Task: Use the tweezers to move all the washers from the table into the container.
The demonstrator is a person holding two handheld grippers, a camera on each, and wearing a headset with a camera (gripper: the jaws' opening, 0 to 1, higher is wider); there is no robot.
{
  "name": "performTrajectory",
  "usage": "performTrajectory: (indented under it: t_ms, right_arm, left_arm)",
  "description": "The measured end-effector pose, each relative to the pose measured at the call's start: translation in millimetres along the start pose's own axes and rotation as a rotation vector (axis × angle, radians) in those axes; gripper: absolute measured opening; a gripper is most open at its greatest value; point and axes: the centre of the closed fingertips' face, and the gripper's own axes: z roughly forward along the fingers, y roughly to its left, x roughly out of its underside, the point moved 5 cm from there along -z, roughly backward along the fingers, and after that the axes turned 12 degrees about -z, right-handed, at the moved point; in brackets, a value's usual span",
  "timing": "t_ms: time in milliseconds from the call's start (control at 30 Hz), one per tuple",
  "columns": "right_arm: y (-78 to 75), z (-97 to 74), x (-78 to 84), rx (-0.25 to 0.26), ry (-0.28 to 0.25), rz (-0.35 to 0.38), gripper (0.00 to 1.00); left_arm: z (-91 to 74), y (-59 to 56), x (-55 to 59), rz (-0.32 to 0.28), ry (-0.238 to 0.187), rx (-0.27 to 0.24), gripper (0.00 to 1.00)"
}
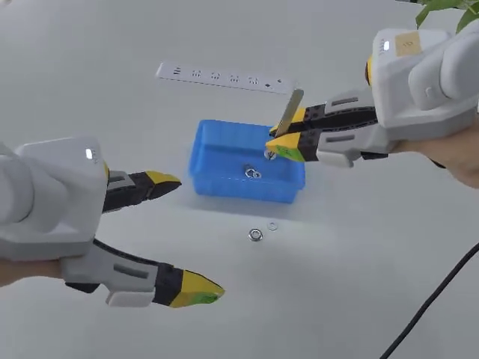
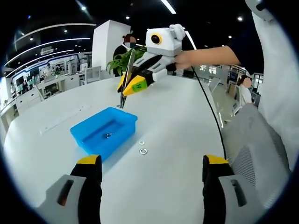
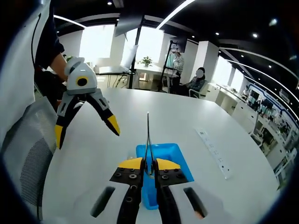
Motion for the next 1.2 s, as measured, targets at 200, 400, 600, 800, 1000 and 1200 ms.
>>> performTrajectory:
  t_ms: [200, 400, 600, 800, 1000, 1200]
  right_arm:
    - [-17.2, 12.4, 11.8, 0.015, 0.010, 0.020, 0.10]
    - [-26.1, 33.4, 30.3, 0.000, 0.040, 0.029, 0.10]
    - [-27.0, 49.9, 49.5, -0.014, 0.059, 0.074, 0.10]
    - [-18.0, 67.3, 64.6, -0.037, 0.091, 0.087, 0.10]
    - [-10.2, 76.0, 70.7, -0.050, 0.104, 0.097, 0.10]
    - [-8.6, 77.4, 70.5, -0.053, 0.109, 0.097, 0.10]
  left_arm:
    - [0.1, 2.9, 3.4, -0.020, -0.011, -0.023, 0.99]
    - [-0.2, 2.3, 11.1, -0.041, 0.003, -0.028, 0.99]
    - [-2.4, 7.3, 16.3, -0.026, 0.030, -0.045, 0.99]
    - [-6.6, 12.4, 18.8, 0.002, 0.055, -0.060, 0.99]
    - [-8.7, 14.5, 19.6, -0.003, 0.056, -0.077, 0.99]
    - [-9.4, 13.4, 18.9, -0.015, 0.044, -0.075, 0.99]
